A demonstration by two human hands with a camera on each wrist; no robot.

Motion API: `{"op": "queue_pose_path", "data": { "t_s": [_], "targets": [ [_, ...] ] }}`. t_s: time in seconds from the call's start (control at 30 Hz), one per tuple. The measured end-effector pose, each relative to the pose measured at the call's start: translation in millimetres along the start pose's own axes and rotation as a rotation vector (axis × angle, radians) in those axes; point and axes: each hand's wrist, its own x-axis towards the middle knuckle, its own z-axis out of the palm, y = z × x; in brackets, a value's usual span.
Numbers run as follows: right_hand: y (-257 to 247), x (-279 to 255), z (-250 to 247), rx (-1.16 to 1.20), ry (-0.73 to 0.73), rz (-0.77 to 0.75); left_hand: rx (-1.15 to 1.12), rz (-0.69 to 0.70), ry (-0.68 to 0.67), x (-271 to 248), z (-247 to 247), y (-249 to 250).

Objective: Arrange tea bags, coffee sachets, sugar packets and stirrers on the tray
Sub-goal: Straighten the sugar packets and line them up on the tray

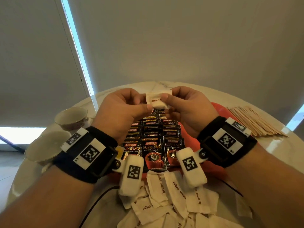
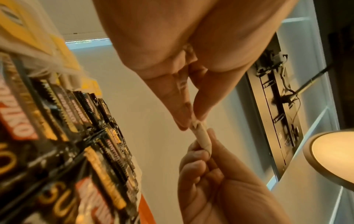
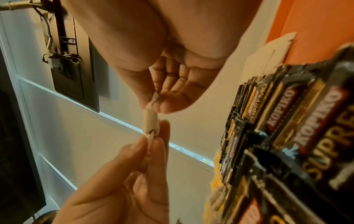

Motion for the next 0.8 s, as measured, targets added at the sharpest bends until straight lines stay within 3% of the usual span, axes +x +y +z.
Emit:
{"op": "queue_pose_path", "data": {
  "t_s": [0.13, 0.3, 0.5, 0.67, 0.8],
  "targets": [
    [1.4, 0.3, -4.6, -0.059, -0.035, 0.004, 0.105, -0.007, -0.035, -4.4, 2.5, -0.5],
    [5.8, -2.4, -5.6, -0.139, -0.139, 0.03, 0.155, -0.027, 0.036, 0.2, -4.0, -0.1],
    [7.5, 1.1, -9.3, -0.225, -0.073, -0.01, 0.199, 0.014, -0.017, -3.2, -2.2, 3.7],
    [6.8, 0.4, -3.7, -0.08, -0.064, -0.021, -0.019, -0.084, -0.07, -4.2, 0.0, 7.4],
    [6.4, -2.4, -3.2, -0.107, -0.137, -0.003, 0.148, -0.016, -0.07, -7.3, -1.5, 6.6]
  ]
}}
